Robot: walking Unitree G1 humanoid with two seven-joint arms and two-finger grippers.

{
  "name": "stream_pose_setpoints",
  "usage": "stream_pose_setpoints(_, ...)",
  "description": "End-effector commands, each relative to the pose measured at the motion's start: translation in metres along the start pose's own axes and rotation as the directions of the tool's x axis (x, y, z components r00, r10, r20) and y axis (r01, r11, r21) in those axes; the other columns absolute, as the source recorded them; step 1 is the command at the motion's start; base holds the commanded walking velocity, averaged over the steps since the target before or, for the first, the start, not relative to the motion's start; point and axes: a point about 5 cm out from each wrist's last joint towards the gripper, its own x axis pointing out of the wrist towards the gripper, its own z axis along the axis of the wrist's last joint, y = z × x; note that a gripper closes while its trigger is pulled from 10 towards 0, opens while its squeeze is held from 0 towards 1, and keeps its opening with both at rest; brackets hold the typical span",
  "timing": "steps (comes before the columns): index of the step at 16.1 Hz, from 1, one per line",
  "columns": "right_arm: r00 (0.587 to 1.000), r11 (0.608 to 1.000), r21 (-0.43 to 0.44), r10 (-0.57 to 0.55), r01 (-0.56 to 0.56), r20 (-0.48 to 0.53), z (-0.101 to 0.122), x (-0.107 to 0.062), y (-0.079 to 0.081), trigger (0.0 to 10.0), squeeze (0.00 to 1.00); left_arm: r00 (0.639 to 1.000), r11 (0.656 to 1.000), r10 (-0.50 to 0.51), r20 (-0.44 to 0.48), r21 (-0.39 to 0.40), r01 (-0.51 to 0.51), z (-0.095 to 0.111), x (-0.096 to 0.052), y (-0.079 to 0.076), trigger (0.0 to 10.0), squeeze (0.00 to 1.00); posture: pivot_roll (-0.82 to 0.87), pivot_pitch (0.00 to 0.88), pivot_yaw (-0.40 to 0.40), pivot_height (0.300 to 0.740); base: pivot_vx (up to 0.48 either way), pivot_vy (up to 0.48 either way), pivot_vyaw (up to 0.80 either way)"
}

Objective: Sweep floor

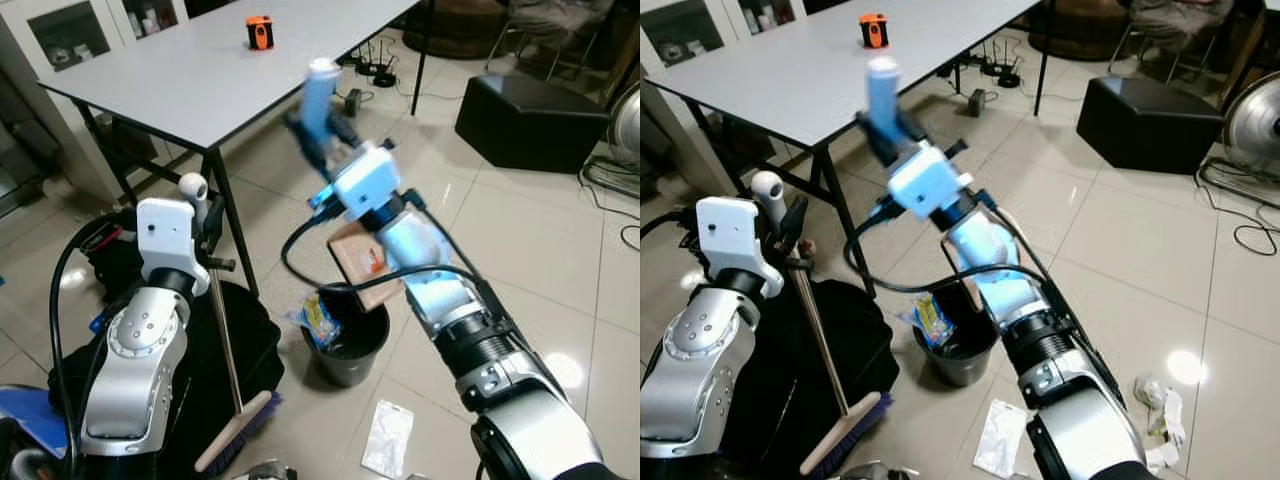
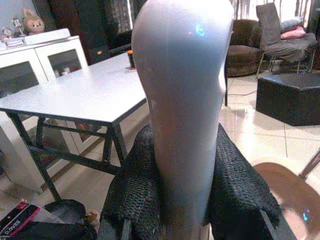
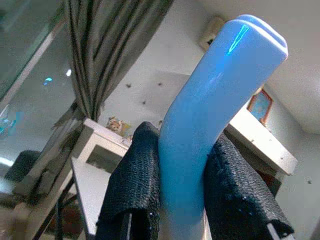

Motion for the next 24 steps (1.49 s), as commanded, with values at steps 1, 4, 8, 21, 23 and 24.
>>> stream_pose_setpoints(1, 0.997, 0.998, -0.053, 0.026, -0.022, 0.069, 0.01, 0.008, -0.003, 10.0, 0.0, 1.0, 0.999, 0.007, 0.002, 0.046, -0.007, 0.003, 0.001, 0.004, 10.0, 0.0, 0.06, 0.038, 0.069, 0.74, 0.0, 0.0, 0.0)
stream_pose_setpoints(4, 0.999, 0.993, -0.116, -0.02, 0.025, 0.043, 0.006, 0.002, -0.021, 10.0, 0.0, 1.0, 0.999, -0.018, 0.006, 0.047, 0.017, 0.003, 0.003, 0.0, 10.0, 0.0, 0.05, 0.035, 0.073, 0.74, 0.0, 0.0, 0.0)
stream_pose_setpoints(8, 0.964, 0.948, -0.209, -0.258, 0.241, -0.058, 0.015, -0.029, -0.09, 10.0, 0.0, 0.996, 0.996, -0.083, -0.015, 0.005, 0.083, -0.004, 0.01, -0.015, 10.0, 0.0, 0.0, 0.029, 0.072, 0.74, 0.0, 0.0, 0.0)
stream_pose_setpoints(21, 0.632, 0.791, -0.201, -0.589, 0.578, -0.504, 0.009, -0.142, -0.108, 10.0, 0.0, 0.966, 0.97, -0.244, -0.089, -0.046, 0.241, -0.018, 0.002, -0.041, 10.0, 0.0, -0.03, 0.024, 0.057, 0.74, -0.098, 0.0, 0.0)
stream_pose_setpoints(23, 0.627, 0.792, -0.184, -0.581, 0.582, -0.519, 0.012, -0.142, -0.105, 10.0, 0.0, 0.964, 0.968, -0.251, -0.088, -0.049, 0.248, -0.018, 0.001, -0.042, 10.0, 0.0, -0.03, 0.024, 0.054, 0.74, -0.336, 0.0, 0.0)
stream_pose_setpoints(24, 0.628, 0.793, -0.173, -0.577, 0.585, -0.523, 0.012, -0.141, -0.103, 10.0, 0.0, 0.964, 0.967, -0.252, -0.088, -0.05, 0.248, -0.018, 0.001, -0.042, 10.0, 0.0, -0.03, 0.023, 0.052, 0.74, -0.334, 0.0, 0.0)
